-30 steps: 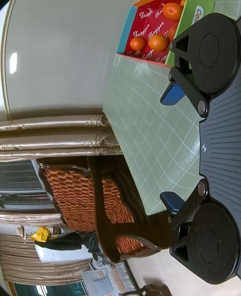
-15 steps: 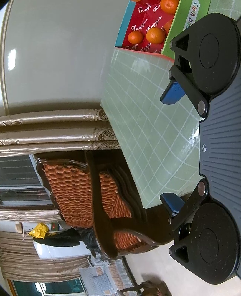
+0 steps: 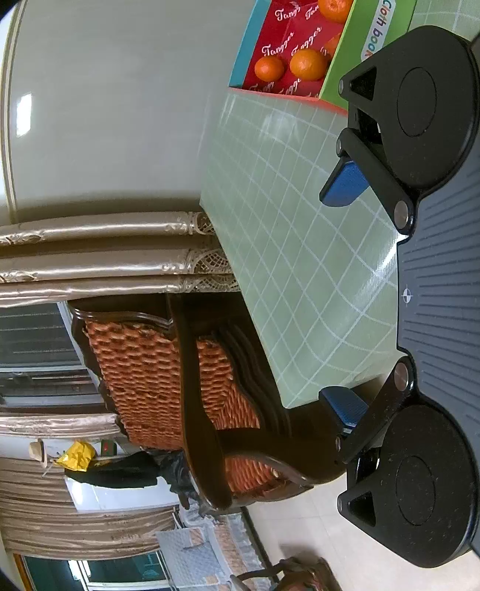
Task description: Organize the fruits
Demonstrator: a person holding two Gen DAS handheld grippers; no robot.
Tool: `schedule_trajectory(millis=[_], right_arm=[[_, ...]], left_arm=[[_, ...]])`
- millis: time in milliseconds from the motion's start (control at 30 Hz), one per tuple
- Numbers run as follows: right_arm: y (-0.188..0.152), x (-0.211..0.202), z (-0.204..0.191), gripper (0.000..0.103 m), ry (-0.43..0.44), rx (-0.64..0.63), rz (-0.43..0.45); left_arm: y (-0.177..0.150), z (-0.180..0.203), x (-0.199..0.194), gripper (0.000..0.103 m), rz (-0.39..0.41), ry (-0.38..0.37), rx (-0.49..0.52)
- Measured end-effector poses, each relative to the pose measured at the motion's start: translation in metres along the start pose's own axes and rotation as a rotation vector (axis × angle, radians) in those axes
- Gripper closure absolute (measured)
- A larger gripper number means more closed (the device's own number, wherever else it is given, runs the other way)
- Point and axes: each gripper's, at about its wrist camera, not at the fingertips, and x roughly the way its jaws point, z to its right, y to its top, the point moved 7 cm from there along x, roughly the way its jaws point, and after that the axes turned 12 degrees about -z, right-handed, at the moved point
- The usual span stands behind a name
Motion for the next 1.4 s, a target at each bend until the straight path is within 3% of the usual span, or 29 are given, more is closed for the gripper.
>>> schedule_trajectory(millis=[367,700,933,1133,1267,1400], right_arm=[[0.012,-0.042,-0.066,0.058,0.142,-0.155,0.082],[0.002,-0.037,-0.131,0.058,0.188,-0.303,0.042],[-0.007,-0.032,-0.154,0.058,0.194,-0.367,0.009],[-0.010,-0.038,-0.151,0.053,0.185,-0.360,0.031],[-0.010,-0.053,-0.135,0.031,0.180,-0.313,0.065],[-0.014,-0.070,-0.112,0.025,0.165,-0.248,0.083]], left_arm=[[-0.001,-0.014,0.002,0.001,-0.004,0.008,-0.034],[-0.003,-0.025,0.003,0.000,-0.008,-0.001,-0.057],[-0.002,-0.027,0.005,0.000,-0.006,-0.005,-0.059],[-0.002,-0.024,0.004,0.000,-0.004,-0.010,-0.053],[-0.001,-0.013,0.001,0.000,0.003,-0.028,-0.022],[0.000,0.008,-0.006,0.000,0.011,-0.062,0.034]])
